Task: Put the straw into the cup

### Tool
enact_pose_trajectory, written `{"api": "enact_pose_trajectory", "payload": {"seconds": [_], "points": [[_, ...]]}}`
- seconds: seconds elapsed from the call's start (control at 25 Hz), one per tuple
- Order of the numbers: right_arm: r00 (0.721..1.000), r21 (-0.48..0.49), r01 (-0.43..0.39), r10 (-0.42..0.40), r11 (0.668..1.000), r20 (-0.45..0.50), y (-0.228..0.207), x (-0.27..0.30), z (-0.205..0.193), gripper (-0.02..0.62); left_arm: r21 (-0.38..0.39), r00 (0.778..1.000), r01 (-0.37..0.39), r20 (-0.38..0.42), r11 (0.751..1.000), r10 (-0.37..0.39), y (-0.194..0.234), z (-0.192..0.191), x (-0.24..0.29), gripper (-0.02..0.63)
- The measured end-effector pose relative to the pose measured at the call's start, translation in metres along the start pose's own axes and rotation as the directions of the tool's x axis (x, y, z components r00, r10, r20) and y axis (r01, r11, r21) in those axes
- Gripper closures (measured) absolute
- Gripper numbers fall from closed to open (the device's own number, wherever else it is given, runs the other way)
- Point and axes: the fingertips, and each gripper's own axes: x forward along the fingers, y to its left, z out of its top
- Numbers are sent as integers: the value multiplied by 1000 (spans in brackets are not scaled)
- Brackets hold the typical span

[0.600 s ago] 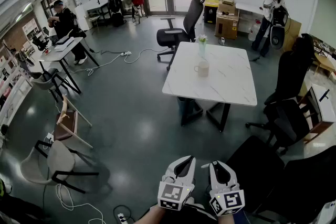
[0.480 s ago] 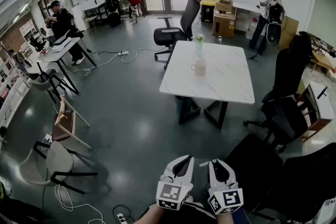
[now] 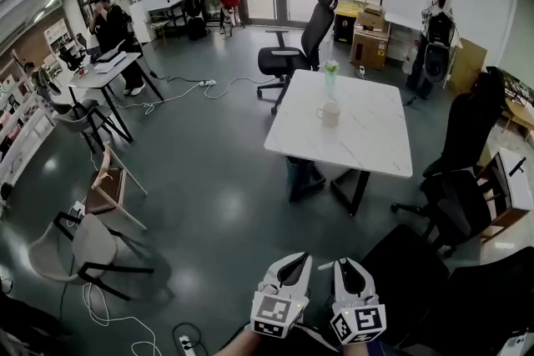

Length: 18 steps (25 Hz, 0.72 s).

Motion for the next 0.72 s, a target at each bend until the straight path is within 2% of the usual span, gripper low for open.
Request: {"api": "enact_pose_trajectory", "payload": {"seconds": [0.24,0.72], "points": [[1000,-8,-2,2,1000,-5,-9,20,0,551,0,1000,3,-12,1000,-3,11,-2,19,604],[999,-21,30,-31,999,-24,-69,105,2,551,-48,1000,16,-9,999,-17,57,1,116,604]]}}
